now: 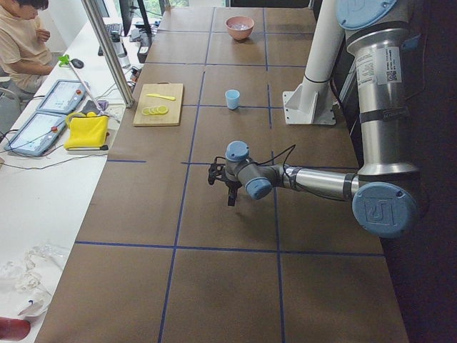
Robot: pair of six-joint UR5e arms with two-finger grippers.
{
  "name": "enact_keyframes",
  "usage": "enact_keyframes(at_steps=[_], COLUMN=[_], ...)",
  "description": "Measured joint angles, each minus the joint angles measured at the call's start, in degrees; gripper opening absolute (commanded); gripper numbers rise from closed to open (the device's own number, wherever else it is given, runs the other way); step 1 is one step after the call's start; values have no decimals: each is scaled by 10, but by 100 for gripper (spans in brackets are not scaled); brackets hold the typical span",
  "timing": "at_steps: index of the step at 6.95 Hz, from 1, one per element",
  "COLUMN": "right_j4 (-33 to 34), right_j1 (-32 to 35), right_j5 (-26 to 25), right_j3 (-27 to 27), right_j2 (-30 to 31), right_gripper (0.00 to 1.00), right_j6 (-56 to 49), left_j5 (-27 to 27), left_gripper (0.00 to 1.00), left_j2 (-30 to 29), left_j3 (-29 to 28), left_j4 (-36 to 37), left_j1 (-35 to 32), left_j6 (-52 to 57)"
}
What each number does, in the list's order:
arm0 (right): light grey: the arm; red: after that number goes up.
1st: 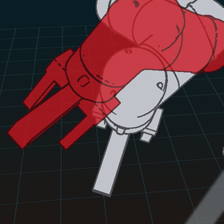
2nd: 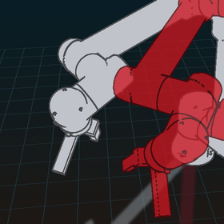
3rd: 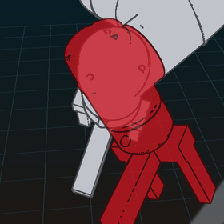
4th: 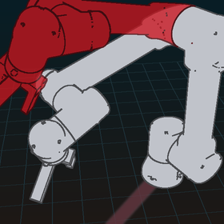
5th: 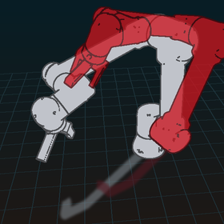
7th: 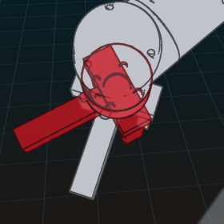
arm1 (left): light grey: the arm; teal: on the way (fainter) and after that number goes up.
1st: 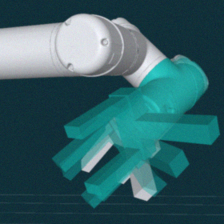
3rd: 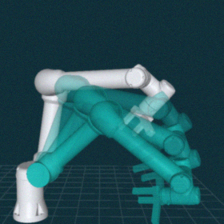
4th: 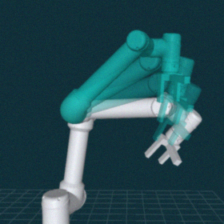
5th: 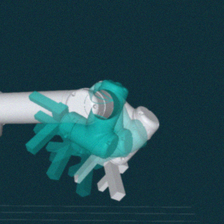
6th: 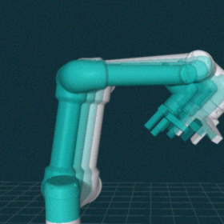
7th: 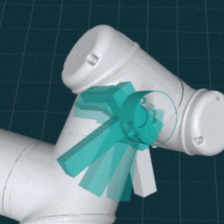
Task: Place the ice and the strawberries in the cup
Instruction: 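Lower the left gripper onto the red strawberry and grasp it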
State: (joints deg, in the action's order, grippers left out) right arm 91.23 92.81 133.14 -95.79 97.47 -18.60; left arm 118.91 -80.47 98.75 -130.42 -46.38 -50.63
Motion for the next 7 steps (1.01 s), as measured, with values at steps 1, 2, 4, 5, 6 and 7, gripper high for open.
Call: enact_keyframes(at_steps=[1,2,4,5,6,7], right_j4=[0,0,0,0,0,0], right_j1=[0,0,0,0,0,0], right_j5=[0,-1,-1,-1,-1,-1], right_j3=[0,1,2,2,1,0], right_j2=[0,1,1,1,1,1], right_gripper=[99,99,99,99,99,99], right_j6=[0,0,-1,-1,-1,-1], left_j5=[-2,-2,-2,-2,-2,-2], left_gripper=[97,86,31,17,8,4], left_j2=[-2,-3,-3,-2,-2,-2], left_j3=[-2,-3,-3,-3,-1,3], left_j4=[0,0,1,1,1,2], left_j1=[7,13,20,20,20,19], left_j6=[-4,-5,-6,-7,-7,-7])
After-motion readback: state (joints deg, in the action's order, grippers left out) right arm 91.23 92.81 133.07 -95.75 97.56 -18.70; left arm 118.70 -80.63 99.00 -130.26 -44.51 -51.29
